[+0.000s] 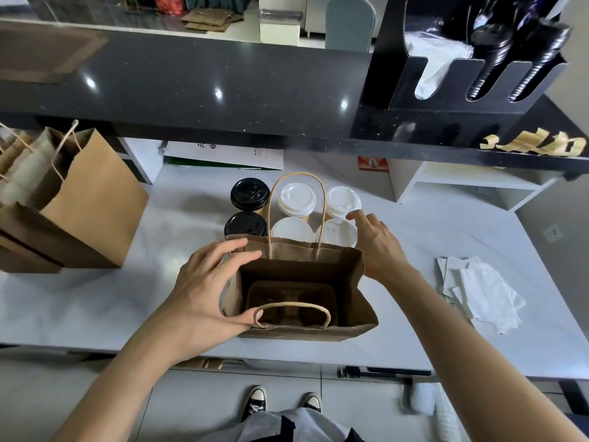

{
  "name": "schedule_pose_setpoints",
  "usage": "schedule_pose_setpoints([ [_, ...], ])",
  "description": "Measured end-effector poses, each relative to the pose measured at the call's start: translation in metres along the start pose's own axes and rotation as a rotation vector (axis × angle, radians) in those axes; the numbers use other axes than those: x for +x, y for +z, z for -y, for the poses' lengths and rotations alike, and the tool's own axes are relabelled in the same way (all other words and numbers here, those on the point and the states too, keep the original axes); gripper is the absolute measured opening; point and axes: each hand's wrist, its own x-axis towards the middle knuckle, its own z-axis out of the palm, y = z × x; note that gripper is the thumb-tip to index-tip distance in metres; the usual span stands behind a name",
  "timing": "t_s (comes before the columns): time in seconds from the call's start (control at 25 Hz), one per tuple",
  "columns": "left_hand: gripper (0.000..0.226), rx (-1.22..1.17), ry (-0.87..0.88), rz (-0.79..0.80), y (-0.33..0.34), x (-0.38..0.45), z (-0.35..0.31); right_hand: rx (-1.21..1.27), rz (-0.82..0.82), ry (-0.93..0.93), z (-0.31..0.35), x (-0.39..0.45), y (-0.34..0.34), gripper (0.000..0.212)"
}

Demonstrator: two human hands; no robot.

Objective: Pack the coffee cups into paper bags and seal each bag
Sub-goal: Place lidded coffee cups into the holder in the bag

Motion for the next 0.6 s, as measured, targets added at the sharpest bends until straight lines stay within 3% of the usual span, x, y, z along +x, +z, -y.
schedule_pose_setpoints([
  [0.32, 0.079, -0.075, 0.006, 0.018, 0.007, 0.000, 0.009, 0.042, -0.052, -0.021, -0.009, -0.005, 0.005, 0.073],
  [0.6, 0.076, -0.097, 0.009, 0.023, 0.007, 0.004, 0.005, 0.498, -0.332, 0.153, -0.036, -0.030, 0.009, 0.079],
])
